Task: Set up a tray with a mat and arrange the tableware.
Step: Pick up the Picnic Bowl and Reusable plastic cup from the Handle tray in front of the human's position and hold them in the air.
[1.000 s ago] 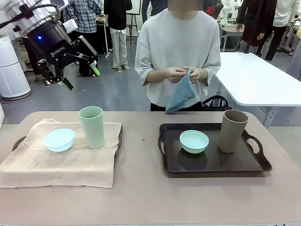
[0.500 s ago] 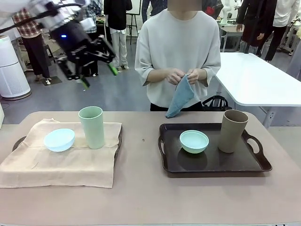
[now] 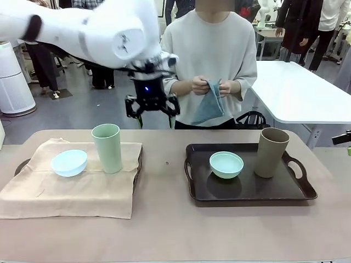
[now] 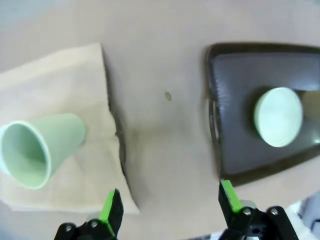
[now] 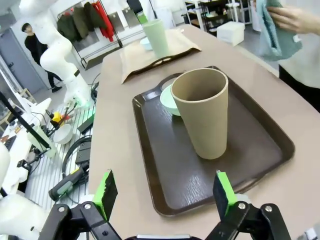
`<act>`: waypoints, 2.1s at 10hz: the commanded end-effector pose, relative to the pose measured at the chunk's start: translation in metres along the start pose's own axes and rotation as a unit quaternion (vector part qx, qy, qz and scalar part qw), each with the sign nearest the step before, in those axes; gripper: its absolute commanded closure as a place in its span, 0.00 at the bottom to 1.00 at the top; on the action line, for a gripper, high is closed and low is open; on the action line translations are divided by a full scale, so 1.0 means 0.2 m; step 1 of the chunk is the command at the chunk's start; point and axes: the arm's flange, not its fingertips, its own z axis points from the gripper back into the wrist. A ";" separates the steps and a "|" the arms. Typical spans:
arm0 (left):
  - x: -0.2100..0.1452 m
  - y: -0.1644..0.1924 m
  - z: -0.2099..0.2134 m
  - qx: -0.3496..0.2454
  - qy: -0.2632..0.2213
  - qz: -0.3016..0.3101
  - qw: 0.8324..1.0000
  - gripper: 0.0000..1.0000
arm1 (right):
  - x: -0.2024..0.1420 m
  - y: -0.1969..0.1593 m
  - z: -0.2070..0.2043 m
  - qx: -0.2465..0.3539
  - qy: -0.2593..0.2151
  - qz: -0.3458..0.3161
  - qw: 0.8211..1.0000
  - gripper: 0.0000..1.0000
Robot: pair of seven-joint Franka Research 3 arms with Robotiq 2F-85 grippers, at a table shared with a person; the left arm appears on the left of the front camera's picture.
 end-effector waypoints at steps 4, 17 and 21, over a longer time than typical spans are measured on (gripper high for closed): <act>-0.01 -0.12 -0.06 0.003 -0.012 -0.009 1.000 0.00 | 0.01 -0.03 -0.05 0.006 -0.009 0.000 1.000 0.00; 0.02 -0.51 -0.30 -0.040 0.014 -0.033 0.999 0.00 | -0.09 -0.29 -0.24 0.075 0.065 0.149 0.984 0.00; 0.00 -0.61 -0.37 -0.042 0.029 -0.069 0.996 0.00 | -0.02 -0.34 -0.38 0.099 0.061 0.190 0.975 0.00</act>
